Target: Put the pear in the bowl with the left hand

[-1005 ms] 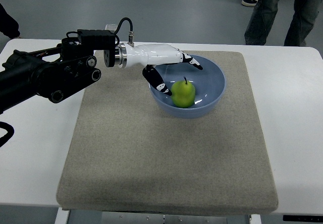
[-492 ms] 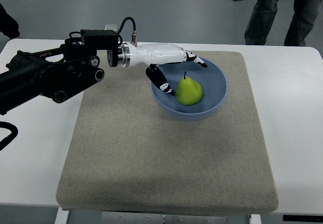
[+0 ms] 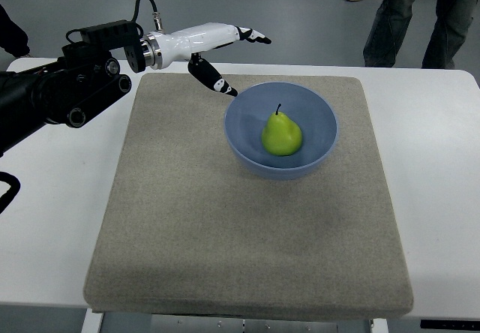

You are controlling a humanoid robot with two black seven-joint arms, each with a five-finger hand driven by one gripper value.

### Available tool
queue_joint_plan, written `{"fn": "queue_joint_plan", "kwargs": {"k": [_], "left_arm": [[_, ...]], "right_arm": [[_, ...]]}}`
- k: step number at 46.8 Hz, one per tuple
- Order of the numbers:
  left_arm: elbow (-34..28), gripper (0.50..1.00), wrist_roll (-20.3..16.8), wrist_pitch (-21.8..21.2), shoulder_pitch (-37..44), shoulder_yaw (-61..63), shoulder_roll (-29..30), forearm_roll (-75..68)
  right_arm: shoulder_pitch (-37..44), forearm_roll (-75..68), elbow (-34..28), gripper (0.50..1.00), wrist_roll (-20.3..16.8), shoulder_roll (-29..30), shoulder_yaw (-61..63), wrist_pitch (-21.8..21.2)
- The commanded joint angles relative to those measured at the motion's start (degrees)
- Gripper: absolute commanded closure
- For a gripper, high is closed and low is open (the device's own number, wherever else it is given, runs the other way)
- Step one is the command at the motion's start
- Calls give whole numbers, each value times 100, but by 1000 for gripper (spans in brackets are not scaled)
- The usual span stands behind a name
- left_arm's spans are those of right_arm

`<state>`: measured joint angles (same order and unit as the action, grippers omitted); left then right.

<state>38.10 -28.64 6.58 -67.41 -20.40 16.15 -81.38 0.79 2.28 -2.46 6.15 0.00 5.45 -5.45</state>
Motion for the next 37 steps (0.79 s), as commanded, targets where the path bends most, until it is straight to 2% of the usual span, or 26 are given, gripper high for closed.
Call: {"fn": "queue_joint_plan", "kwargs": {"k": [1,19,37], "left_arm": [[-294,574,7,1,0,1,11,254],[-1243,574,16,1,53,10,20,1563],[-1745,574,86,-34,97,27,2,3040]], "right_arm": [[0,0,0,574,0,0,0,0],[0,0,0,574,0,0,0,0],[0,0,0,574,0,0,0,0]]}}
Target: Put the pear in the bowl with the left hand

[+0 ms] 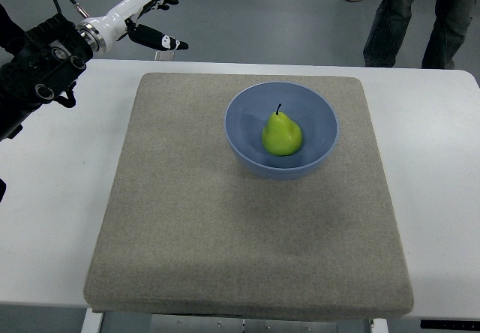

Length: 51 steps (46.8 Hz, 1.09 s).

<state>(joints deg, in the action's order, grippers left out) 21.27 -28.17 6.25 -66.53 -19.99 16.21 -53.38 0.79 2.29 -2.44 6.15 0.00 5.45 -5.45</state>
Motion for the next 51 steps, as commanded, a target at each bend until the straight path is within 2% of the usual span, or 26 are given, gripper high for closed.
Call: {"fn": "queue_joint_plan", "kwargs": {"k": [1,14,22,35,41,51], "left_arm": [[-79,574,57,-1,9,-14,-4,319],[-159,576,602,-18,193,-23,-57,1786],[-159,576,953,-335,237,-14,-127,2797],[-194,581,971,-308,439,-32,-242,4203],[-185,581,954,-116,589,-84,-250,4704],[-387,581,866,921,843,-567,-286,5320]], "right_arm": [[0,0,7,574,0,0,0,0],[0,0,-2,574,0,0,0,0],[0,0,-2,574,0,0,0,0],[0,0,-2,574,0,0,0,0],[0,0,-2,574,0,0,0,0],[0,0,-2,574,0,0,0,0]]}}
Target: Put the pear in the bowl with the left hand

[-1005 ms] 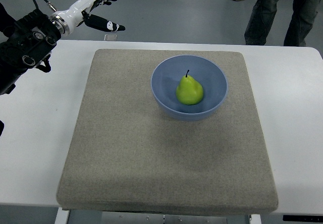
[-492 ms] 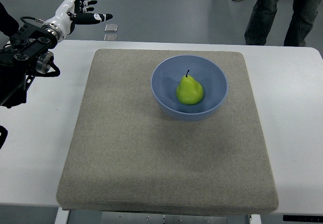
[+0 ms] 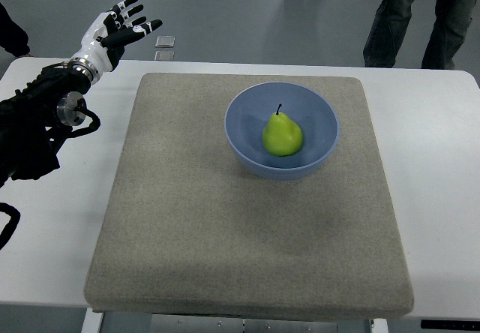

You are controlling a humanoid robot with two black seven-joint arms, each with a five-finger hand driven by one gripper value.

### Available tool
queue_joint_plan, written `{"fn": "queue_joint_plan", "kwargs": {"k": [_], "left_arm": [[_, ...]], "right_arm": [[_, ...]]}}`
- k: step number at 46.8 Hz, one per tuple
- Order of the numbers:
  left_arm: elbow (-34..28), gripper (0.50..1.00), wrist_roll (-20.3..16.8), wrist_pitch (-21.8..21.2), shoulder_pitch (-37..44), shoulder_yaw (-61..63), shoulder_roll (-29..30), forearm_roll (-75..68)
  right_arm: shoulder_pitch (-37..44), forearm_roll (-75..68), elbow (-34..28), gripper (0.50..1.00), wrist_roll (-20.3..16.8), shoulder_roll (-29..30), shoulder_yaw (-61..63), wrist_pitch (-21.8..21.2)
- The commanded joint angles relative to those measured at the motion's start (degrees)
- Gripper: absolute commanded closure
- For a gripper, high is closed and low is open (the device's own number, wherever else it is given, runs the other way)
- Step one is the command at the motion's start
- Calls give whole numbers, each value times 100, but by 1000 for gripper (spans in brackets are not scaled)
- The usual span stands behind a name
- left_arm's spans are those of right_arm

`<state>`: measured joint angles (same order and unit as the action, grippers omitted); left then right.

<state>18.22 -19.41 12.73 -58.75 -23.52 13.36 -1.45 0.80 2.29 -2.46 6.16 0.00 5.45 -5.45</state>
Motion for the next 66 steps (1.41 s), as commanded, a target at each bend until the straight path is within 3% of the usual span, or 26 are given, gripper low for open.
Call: {"fn": "queue_joint_plan", "kwargs": {"k": [1,10,22,25,35,38,66], "left_arm": [[-108,581,-11,379,74,-292,0,154],[-169,581,-19,810,268,-846,-18,154],[-169,570,-19,802,294,-882,-79,154],[-169,542,-19,802,294,-882,-79,154],[-152,531,-19,802,294,-882,-79,154],[-143,508,-19,802,277,-882,-88,154],[-125,506,-19,793,250,-882,-79,154]], "right_arm": [[-1,0,0,574,0,0,0,0],[-1,0,0,574,0,0,0,0],[-1,0,0,574,0,0,0,0],[-1,0,0,574,0,0,0,0],[-1,0,0,574,0,0,0,0],[-1,0,0,574,0,0,0,0],[-27,-9,-79,574,-18,0,9,-79]]}}
